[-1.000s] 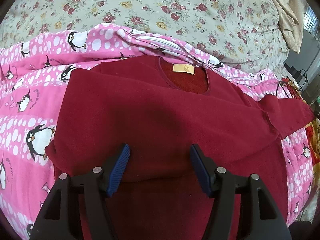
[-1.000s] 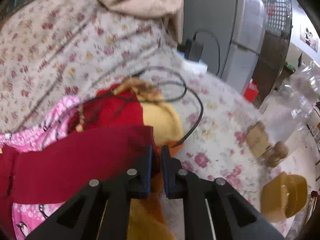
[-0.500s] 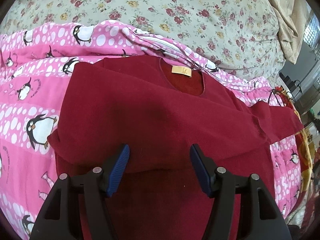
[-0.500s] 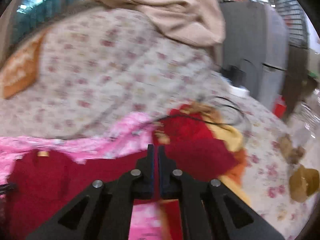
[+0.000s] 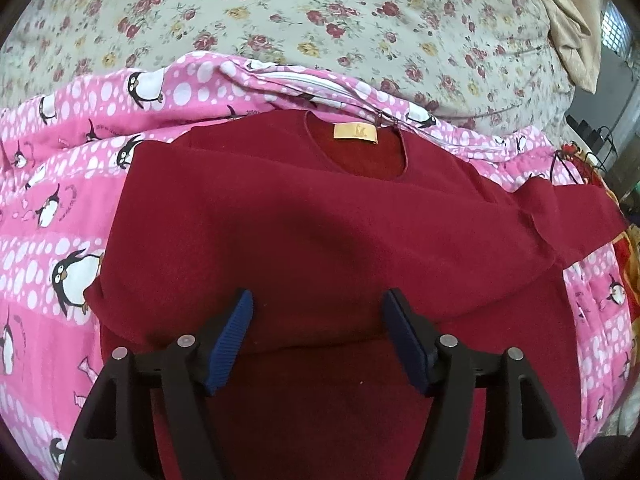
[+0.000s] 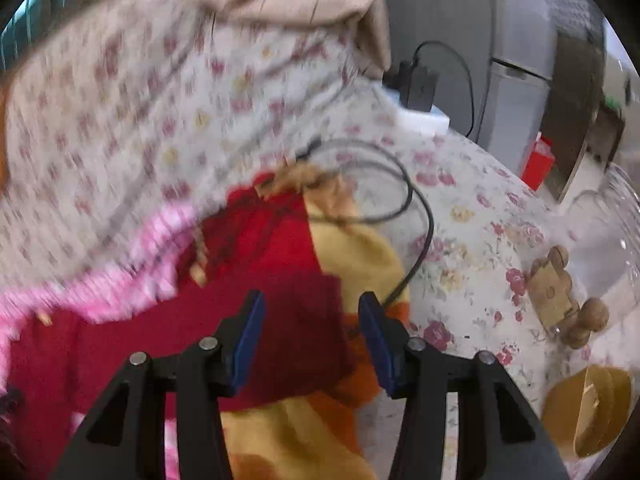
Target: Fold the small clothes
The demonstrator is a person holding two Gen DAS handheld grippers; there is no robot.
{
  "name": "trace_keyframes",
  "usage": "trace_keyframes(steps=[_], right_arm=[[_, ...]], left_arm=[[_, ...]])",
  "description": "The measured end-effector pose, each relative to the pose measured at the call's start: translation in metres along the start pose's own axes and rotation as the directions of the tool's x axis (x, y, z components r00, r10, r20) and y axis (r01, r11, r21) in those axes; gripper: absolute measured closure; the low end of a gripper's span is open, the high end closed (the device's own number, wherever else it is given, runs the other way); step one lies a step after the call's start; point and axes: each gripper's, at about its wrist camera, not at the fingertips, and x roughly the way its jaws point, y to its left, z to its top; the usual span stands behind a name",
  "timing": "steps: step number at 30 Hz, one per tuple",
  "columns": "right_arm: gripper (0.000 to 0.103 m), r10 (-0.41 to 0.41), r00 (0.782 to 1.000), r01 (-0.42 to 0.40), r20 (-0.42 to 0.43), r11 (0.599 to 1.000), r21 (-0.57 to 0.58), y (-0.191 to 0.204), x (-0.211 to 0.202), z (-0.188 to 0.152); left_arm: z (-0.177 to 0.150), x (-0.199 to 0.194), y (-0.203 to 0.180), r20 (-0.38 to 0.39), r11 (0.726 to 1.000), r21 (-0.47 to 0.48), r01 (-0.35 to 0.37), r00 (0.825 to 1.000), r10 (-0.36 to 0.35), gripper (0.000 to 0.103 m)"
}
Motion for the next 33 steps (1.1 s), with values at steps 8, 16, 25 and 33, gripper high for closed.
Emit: trace_keyframes(steps=[8,16,25,33], right_arm=[[0.089,-0.038,0.999,0.040,0.027,0.996,-0.083,0.013,-0.009,-0.017],[0.094,0.137,0.966,-0.128,0.220,0.990,-0.053,0.043,-0.084,-0.020],[0.097,0.598,0.788,-0.549,0.147,0.790,-0.274,0.287,-0.098,-0.082],[0.102,0.706,0.701,-0.694,-0.097,0.646,-0.318,0.428,-0.040,-0.173]], left_arm=[[0.002,-0.001,0.002,-0.007,1.000,-0.019,0.021,1.000,-0.022,0.058],[0.005,-0.010,0.012,0.000,0.990,-0.098,0.101,0.995,-0.102,0.058],[0.008,-0.029,0.011,0.077,0.974,-0.113,0.197,0.979,-0.189,0.058],[0.024,-0.033,0.036,0.093,0.959,-0.183,0.214,0.975,-0.200,0.058]])
